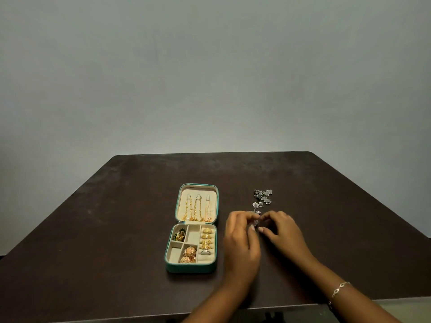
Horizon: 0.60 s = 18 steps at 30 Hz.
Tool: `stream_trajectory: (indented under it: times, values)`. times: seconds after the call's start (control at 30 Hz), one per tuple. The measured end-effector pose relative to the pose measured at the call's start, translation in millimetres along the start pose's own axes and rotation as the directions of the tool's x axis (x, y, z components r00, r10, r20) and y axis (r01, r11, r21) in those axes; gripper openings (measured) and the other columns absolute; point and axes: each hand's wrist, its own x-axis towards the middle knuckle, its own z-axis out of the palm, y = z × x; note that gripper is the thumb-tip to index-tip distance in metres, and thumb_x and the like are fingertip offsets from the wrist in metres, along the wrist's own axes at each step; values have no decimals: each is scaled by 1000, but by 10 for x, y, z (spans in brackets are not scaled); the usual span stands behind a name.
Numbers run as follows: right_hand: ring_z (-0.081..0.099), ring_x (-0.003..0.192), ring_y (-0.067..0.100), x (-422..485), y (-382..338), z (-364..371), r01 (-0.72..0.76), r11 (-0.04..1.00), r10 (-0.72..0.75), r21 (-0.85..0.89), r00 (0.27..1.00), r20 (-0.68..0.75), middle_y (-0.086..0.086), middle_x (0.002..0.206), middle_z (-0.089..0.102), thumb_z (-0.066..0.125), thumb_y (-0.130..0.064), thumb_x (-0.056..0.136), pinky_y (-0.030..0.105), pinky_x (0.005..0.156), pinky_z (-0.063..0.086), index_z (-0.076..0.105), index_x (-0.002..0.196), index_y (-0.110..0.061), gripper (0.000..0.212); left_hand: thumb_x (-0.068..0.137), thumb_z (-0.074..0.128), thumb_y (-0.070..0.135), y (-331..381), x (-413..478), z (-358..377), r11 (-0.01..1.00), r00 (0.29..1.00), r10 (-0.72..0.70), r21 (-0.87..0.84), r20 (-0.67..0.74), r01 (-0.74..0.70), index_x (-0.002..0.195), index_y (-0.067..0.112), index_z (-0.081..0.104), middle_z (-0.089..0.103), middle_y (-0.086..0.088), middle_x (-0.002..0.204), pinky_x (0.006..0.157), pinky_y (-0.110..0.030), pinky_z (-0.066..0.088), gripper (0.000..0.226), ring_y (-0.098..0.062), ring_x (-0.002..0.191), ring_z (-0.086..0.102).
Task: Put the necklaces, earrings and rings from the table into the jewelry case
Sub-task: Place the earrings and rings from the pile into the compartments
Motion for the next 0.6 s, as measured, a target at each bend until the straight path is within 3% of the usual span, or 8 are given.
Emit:
stream_trajectory:
  times: [0.17,0.33,0.43,0.47,0.6]
  values:
    - [46,105,18,62,-47,30,-11,993,13,-121,1000,19,-1,102,54,56,-37,86,25,73,32,57,103,-26,20,78,37,3,-166,220,283,991,987,-133,7,-87,134,96,9,59,53,2,96,78,-1,34,29,6,89,48]
    - [49,102,19,146,-13,71,-8,980,10,-197,1000,11,-3,99,56,51,-40,89,30,74,41,55,95,-24,17,79,37,5,-351,251,312,974,965,-223,13,-135,227,95,13,58,57,-1,95,75,-3,36,28,-10,88,55]
    - [49,102,18,168,6,75,-6,979,15,-204,999,43,-3,101,56,48,-34,91,31,75,41,54,92,-25,11,83,42,-7,-405,258,315,969,962,-243,18,-124,247,95,13,58,58,-2,95,74,-8,38,28,-13,88,57]
    - [49,101,19,176,7,56,-8,985,19,-171,998,61,-3,99,56,48,-31,91,31,75,39,52,86,-27,8,83,44,-9,-418,260,311,967,961,-249,20,-122,253,95,12,58,59,-3,95,74,-9,39,29,-13,89,57]
    - [48,86,17,261,37,-156,22,994,-37,109,989,142,-1,87,51,49,-13,91,27,69,30,38,68,-31,31,84,45,-9,-426,260,306,973,970,-229,14,-80,231,95,13,60,61,0,96,76,-5,38,28,-11,91,57]
